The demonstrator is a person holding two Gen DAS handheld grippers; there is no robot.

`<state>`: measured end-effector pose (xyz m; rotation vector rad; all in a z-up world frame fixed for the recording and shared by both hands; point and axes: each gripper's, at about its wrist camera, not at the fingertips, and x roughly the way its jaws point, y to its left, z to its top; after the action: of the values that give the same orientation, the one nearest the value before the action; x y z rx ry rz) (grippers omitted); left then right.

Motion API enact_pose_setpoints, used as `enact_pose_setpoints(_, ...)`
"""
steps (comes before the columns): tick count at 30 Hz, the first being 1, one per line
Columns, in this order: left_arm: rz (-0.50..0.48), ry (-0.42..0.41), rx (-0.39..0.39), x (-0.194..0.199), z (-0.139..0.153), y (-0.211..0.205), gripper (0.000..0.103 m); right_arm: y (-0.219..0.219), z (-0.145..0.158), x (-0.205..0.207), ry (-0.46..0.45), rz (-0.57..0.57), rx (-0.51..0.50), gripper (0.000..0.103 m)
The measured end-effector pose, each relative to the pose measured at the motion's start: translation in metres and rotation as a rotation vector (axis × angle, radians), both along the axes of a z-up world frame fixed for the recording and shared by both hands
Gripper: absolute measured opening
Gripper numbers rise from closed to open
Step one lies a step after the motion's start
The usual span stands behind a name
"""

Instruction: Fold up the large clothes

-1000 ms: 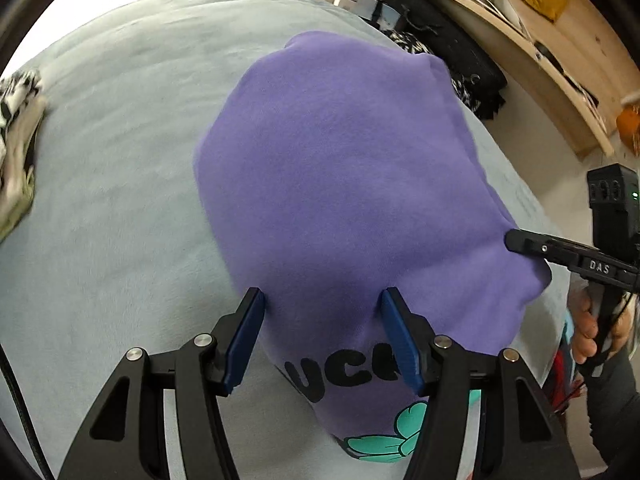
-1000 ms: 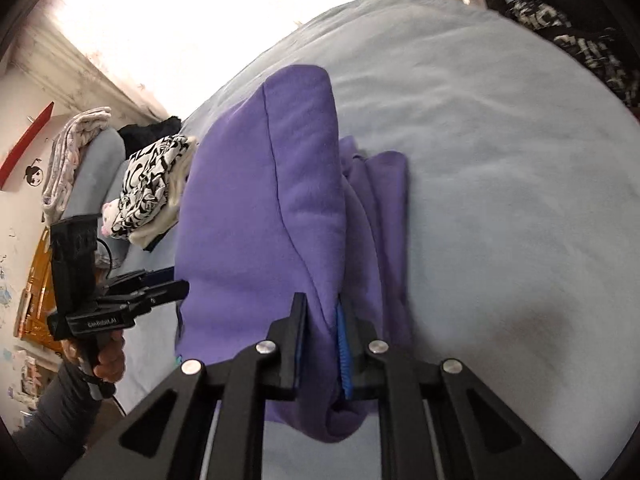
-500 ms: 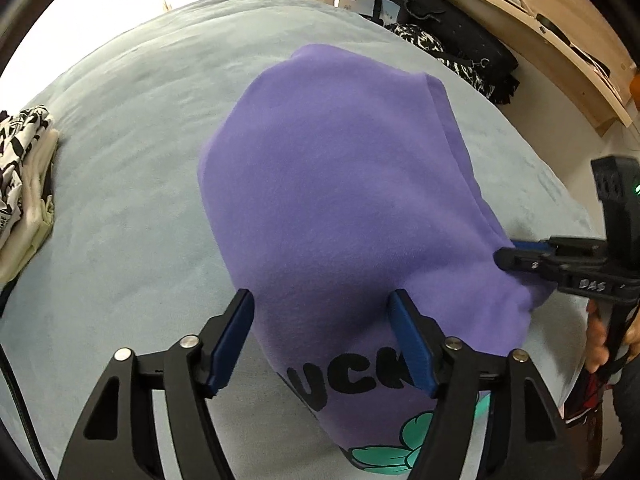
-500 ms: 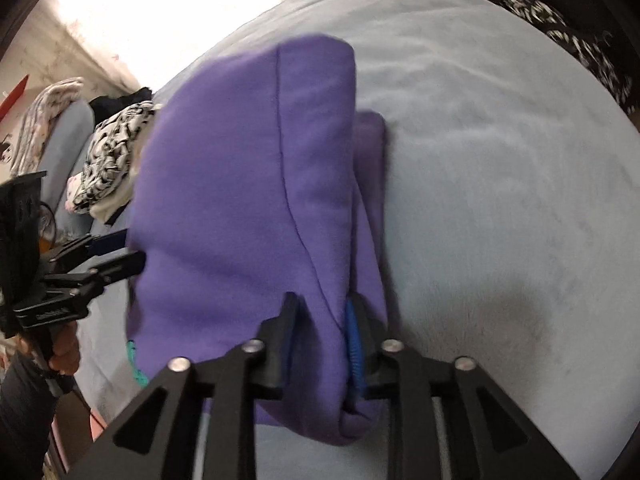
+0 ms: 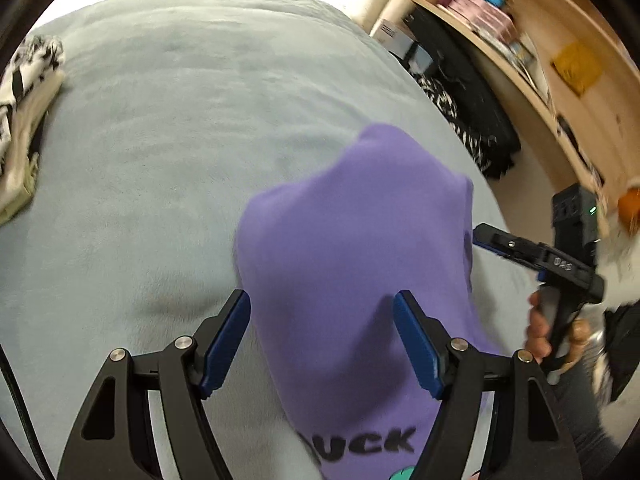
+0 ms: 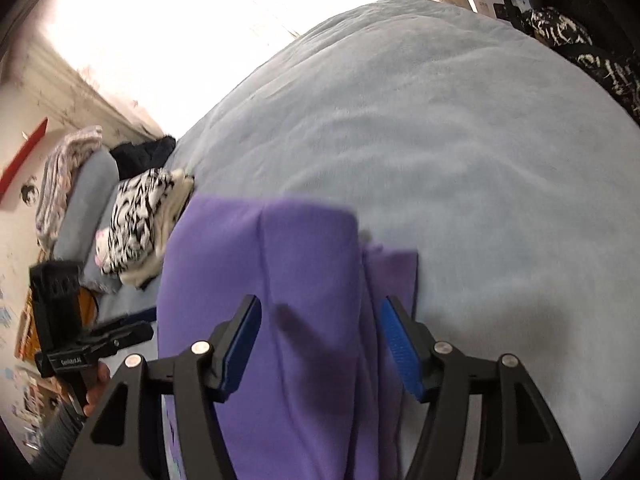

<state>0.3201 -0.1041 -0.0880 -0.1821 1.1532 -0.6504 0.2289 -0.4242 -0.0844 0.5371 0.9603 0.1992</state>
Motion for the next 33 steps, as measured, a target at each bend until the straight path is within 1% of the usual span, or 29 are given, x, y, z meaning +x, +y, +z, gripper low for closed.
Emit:
enact_pose_setpoints(4,-0.011,0.074,-0.067,0.019,-0.017,0.000,0.073,-0.013,-0.018,0.021,0.008,-0.002,0.109,0.062)
enact_pose_setpoints(5,-0.015,0.079,-0.072,0.024,-0.021,0.000,0.074,-0.014,-0.021,0.024,0.013,-0.003,0.131,0.062)
enact_pose_setpoints(6,-0.021,0.084,-0.074,0.025,-0.024,0.000,0.075,-0.014,-0.027,0.027,0.027,0.002,0.173,0.062)
enact_pose_setpoints(7,-0.026,0.085,-0.075,0.026,-0.025,-0.002,0.076,-0.013,-0.029,0.029,0.032,0.006,0.182,0.055)
enact_pose_setpoints(8,-0.035,0.085,-0.069,0.025,-0.026,-0.005,0.076,-0.011,-0.030,0.029,0.030,0.005,0.161,0.044)
enact_pose_setpoints(9,-0.037,0.082,-0.058,0.025,-0.026,-0.008,0.076,-0.006,-0.029,0.030,0.028,0.020,0.110,0.018)
enact_pose_setpoints(10,-0.040,0.076,-0.043,0.024,-0.026,-0.011,0.076,0.000,-0.027,0.031,0.035,0.032,0.059,0.015)
enact_pose_setpoints(12,-0.040,0.068,-0.017,0.024,-0.022,-0.017,0.076,0.007,-0.016,0.026,0.033,0.020,-0.039,0.012)
enact_pose_setpoints(14,-0.042,0.058,0.020,0.024,-0.018,-0.024,0.076,0.008,-0.001,0.021,0.010,-0.001,-0.111,0.012)
enact_pose_setpoints(15,-0.046,0.037,0.050,0.021,-0.015,-0.030,0.076,0.007,0.009,0.015,-0.010,-0.018,-0.156,0.012)
enact_pose_setpoints(16,-0.048,0.017,0.093,0.018,-0.014,-0.038,0.076,0.007,0.011,0.013,-0.011,-0.024,-0.185,0.012)
enact_pose_setpoints(17,-0.044,0.009,0.124,0.016,-0.015,-0.042,0.078,0.007,0.010,0.013,0.000,-0.023,-0.211,0.012)
enact_pose_setpoints(18,-0.037,0.007,0.153,0.016,-0.019,-0.048,0.079,0.007,0.001,0.015,0.031,-0.024,-0.234,0.012)
enact_pose_setpoints(19,-0.027,0.007,0.182,0.017,-0.024,-0.054,0.083,0.009,-0.016,0.021,0.095,-0.024,-0.263,0.012)
enact_pose_setpoints(20,-0.012,0.008,0.209,0.016,-0.030,-0.059,0.085,0.011,-0.027,0.026,0.123,-0.023,-0.277,0.012)
enact_pose_setpoints(21,0.003,0.015,0.212,0.018,-0.037,-0.062,0.091,0.014,-0.044,0.032,0.157,-0.026,-0.303,0.012)
enact_pose_setpoints(22,0.011,0.025,0.202,0.020,-0.042,-0.061,0.096,0.015,-0.054,0.036,0.172,-0.032,-0.311,0.012)
enact_pose_setpoints(24,0.034,0.078,0.157,0.027,-0.051,-0.057,0.101,0.016,-0.060,0.041,0.183,-0.058,-0.312,0.013)
enact_pose_setpoints(25,0.048,0.115,0.125,0.031,-0.056,-0.053,0.103,0.015,-0.059,0.042,0.190,-0.069,-0.301,0.013)
enact_pose_setpoints(26,0.050,0.132,0.107,0.033,-0.058,-0.050,0.103,0.014,-0.058,0.043,0.196,-0.070,-0.297,0.013)
enact_pose_setpoints(27,0.048,0.141,0.088,0.032,-0.060,-0.048,0.103,0.015,-0.057,0.044,0.198,-0.065,-0.313,0.017)
enact_pose_setpoints(28,0.046,0.136,0.083,0.031,-0.060,-0.046,0.103,0.017,-0.057,0.044,0.199,-0.064,-0.329,0.025)
enact_pose_setpoints(29,0.044,0.119,0.085,0.029,-0.058,-0.045,0.103,0.015,-0.055,0.043,0.197,-0.068,-0.348,0.030)
enact_pose_setpoints(30,0.045,0.106,0.090,0.026,-0.055,-0.044,0.103,0.015,-0.051,0.041,0.188,-0.072,-0.363,0.038)
enact_pose_setpoints(31,0.048,0.090,0.096,0.023,-0.052,-0.042,0.102,0.015,-0.046,0.039,0.179,-0.075,-0.366,0.041)
enact_pose_setpoints(33,0.056,0.066,0.111,0.016,-0.047,-0.037,0.102,0.011,-0.036,0.033,0.166,-0.088,-0.334,0.042)
